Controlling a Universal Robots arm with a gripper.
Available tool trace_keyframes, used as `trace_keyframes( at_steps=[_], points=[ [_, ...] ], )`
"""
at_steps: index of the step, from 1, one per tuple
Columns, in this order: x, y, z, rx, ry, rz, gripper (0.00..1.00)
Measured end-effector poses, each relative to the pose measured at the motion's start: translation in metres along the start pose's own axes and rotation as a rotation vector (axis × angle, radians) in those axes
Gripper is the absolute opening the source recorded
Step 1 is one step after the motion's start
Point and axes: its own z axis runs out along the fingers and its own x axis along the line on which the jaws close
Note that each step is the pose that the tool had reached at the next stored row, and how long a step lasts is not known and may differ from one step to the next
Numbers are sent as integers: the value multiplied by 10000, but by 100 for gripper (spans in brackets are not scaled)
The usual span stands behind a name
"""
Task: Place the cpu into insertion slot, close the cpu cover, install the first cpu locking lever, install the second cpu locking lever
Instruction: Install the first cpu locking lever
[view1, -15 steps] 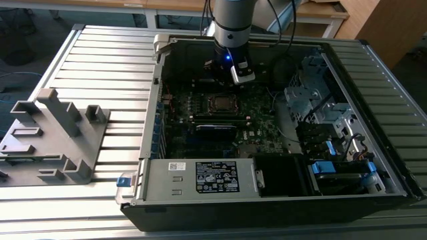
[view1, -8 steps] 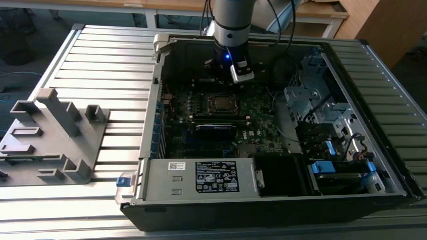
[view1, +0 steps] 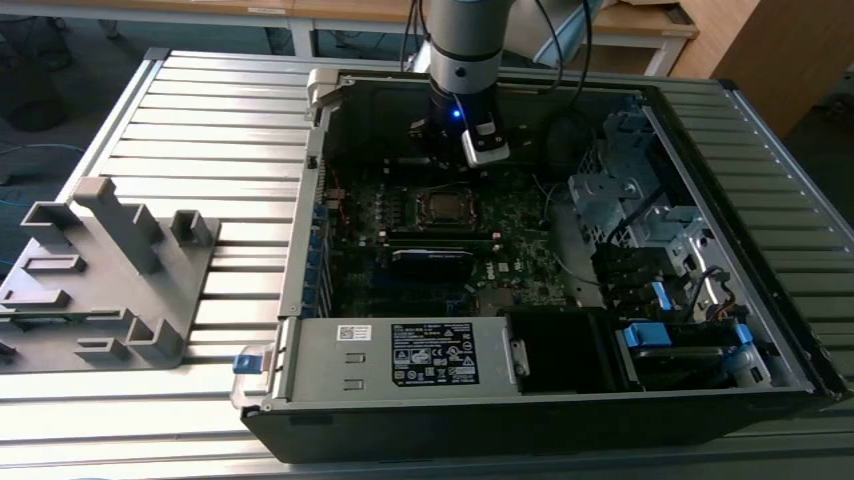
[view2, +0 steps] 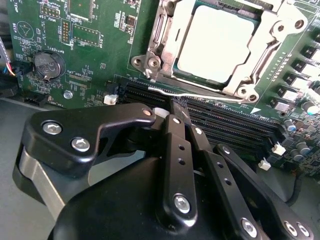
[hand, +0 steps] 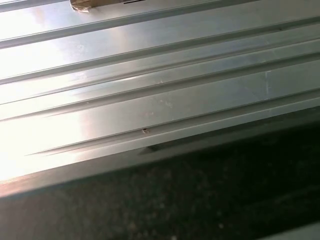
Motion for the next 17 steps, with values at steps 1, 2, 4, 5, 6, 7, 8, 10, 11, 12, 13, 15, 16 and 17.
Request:
trace_keyframes(
  at_steps=[1, 2, 4, 5, 6, 7, 8, 10, 11, 12, 13, 15, 16, 17],
  points=[
    [0, 0, 0, 0, 0, -1, 10],
    [0, 0, 0, 0, 0, -1, 10],
    [0, 0, 0, 1, 0, -1, 10],
    [0, 0, 0, 1, 1, -1, 10],
    [-1, 1, -4, 4, 2, -1, 10],
    [-1, 1, -11, 4, 2, -1, 10],
    [-1, 2, -19, 2, 1, -1, 10],
    [-2, 4, -31, 1, 0, -1, 10],
    [-2, 4, -32, -1, -1, 0, 10],
    [-2, 4, -32, -2, -2, -1, 10],
    [-2, 4, -32, -3, -1, -1, 10],
    [-2, 4, -34, 0, 0, -1, 10],
    [-2, 4, -35, 0, 0, -1, 10],
    [-2, 4, -35, 1, 0, -1, 10]
  ],
)
